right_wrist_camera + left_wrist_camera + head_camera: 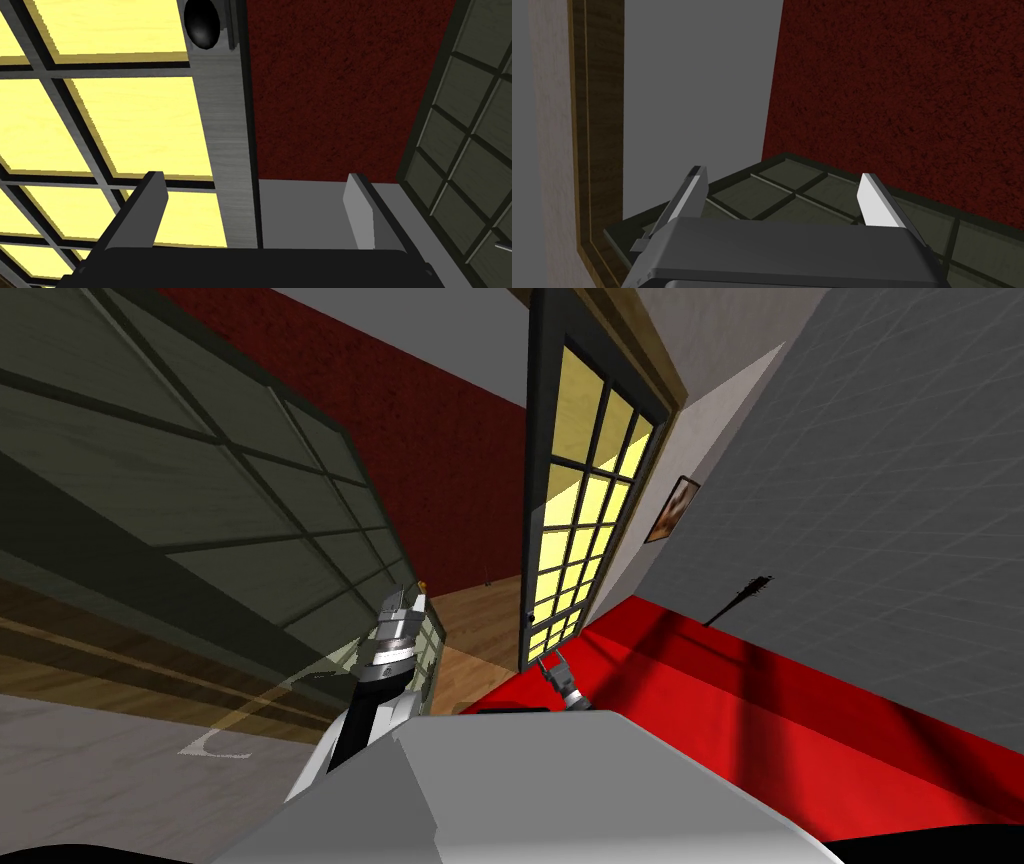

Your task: Push the door open

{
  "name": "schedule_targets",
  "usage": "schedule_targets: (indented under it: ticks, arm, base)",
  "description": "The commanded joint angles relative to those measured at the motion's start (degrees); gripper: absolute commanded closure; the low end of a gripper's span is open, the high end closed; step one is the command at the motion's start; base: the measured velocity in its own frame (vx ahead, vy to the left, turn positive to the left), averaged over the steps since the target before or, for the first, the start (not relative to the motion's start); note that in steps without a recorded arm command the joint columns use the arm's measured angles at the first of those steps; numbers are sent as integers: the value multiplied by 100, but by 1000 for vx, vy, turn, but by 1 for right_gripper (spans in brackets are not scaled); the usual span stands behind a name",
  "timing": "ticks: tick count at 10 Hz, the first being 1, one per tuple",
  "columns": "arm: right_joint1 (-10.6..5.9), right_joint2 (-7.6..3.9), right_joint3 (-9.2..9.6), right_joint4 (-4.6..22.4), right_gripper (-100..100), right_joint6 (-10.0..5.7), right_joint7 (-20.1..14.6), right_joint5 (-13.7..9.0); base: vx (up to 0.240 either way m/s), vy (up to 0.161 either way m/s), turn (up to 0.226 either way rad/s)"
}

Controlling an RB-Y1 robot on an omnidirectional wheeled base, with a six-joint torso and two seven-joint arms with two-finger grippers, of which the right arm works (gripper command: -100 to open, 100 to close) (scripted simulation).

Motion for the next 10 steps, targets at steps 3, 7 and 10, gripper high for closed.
schedule_targets:
  ticks: [3,7,10]
  arm:
    - [-48,155,-4,331,-100,-76,362,213]
    - [-87,348,-17,668,-100,-175,703,409]
    - [-121,87,-23,658,-100,-142,673,364]
  base:
    - [142,-131,93]
    - [139,-149,85]
    - [110,8,18]
